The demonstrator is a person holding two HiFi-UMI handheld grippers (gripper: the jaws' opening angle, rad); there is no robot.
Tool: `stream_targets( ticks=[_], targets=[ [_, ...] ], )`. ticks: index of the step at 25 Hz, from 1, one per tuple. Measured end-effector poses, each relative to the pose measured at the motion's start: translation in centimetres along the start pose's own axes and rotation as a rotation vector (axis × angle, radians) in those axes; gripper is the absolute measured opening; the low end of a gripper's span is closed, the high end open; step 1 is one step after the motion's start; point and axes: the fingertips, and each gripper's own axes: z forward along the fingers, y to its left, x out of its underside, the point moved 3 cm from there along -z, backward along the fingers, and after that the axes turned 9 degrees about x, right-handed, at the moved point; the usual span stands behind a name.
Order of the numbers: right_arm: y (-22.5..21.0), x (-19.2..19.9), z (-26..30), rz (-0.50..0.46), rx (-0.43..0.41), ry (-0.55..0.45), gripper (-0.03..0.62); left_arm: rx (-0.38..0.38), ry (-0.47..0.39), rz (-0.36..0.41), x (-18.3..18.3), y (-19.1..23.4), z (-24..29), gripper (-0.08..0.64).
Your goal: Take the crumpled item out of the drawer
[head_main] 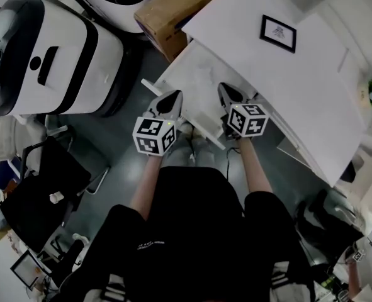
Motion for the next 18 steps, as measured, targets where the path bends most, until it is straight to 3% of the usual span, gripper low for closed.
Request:
stream_targets(
  ticks=[10, 15, 18],
  targets=[
    [-1.7, 3.7, 6.4, 0.034, 0.012, 0.124, -0.008, 0.003, 0.013, -0.059, 0.8, 1.9, 2.9, -0.002],
    [-3.0, 5.7, 9.4, 0.038, 0.063, 0.178, -0.004, 0.004, 0.023, -0.076, 1.1, 2.5, 3.7, -0.003],
    [-3.9, 6.6, 11.1, 0.035, 0.096, 0.214, 0.057, 0.007, 0.022, -0.091, 1.2, 2.9, 4.2, -0.002]
  ],
)
